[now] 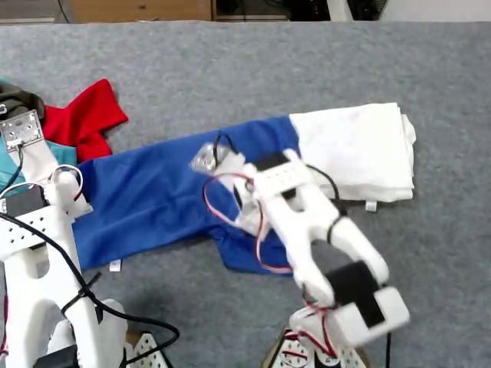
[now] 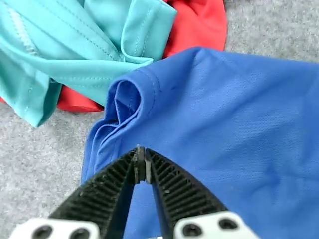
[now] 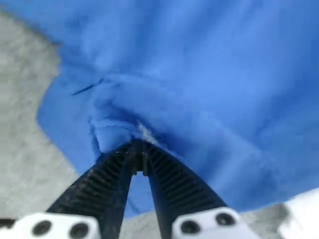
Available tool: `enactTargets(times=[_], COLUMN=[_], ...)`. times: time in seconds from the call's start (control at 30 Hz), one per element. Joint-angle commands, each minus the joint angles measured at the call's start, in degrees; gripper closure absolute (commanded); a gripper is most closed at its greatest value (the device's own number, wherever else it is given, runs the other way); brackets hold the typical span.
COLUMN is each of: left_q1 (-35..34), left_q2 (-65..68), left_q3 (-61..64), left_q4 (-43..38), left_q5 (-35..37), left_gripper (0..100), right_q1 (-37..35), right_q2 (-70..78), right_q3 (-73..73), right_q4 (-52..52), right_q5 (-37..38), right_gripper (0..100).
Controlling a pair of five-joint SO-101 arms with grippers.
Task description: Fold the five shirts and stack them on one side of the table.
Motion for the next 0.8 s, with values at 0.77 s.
enactTargets(times=[0.77], left_q1=[-0.7], left_q2=[0.0], left_q3=[-1.8], left_q4=[0.4], left_q5=[-0.4], left_gripper=[98], right_q1=[1.5], right_q2=[-7.7], right_q3=[7.0], right_q4=[-4.3], right_q5=[10.0], right_gripper=[99.6])
